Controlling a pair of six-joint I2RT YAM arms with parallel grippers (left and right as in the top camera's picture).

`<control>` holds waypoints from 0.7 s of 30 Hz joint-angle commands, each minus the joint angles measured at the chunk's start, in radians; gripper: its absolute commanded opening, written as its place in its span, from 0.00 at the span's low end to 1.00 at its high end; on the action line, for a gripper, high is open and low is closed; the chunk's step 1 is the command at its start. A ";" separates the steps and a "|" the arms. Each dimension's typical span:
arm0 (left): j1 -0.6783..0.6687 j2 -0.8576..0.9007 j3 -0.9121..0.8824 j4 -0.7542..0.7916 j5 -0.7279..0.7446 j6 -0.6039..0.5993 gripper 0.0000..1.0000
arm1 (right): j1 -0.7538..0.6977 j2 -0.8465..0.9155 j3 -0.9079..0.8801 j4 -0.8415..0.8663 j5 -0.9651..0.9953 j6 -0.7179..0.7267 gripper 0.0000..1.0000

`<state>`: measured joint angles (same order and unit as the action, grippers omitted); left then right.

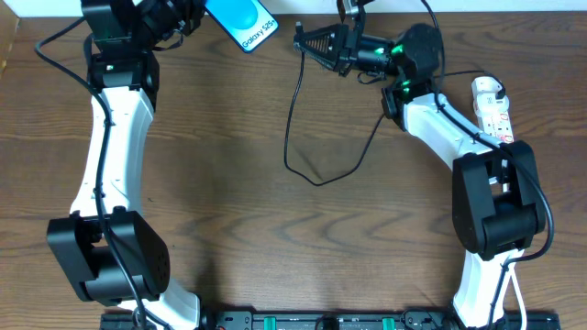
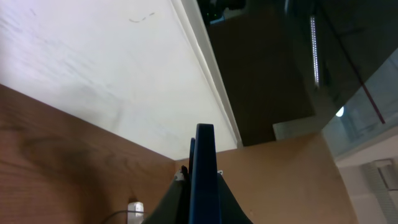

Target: Plug charger to phone and switch on socket

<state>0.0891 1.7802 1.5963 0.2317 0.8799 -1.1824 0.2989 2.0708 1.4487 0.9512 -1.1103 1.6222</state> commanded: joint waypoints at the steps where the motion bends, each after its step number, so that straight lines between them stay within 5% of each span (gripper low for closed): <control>1: 0.002 -0.002 0.011 0.010 0.029 -0.024 0.07 | -0.020 0.000 0.009 -0.139 -0.008 -0.166 0.02; 10: 0.002 -0.002 0.011 0.010 0.029 -0.027 0.07 | -0.041 0.000 0.009 -0.829 0.245 -0.643 0.02; 21: 0.002 -0.002 0.011 0.010 0.029 -0.026 0.07 | -0.055 0.000 0.009 -1.392 0.917 -0.865 0.02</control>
<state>0.0891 1.7802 1.5963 0.2310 0.8925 -1.2015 0.2501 2.0712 1.4521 -0.3691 -0.4961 0.8520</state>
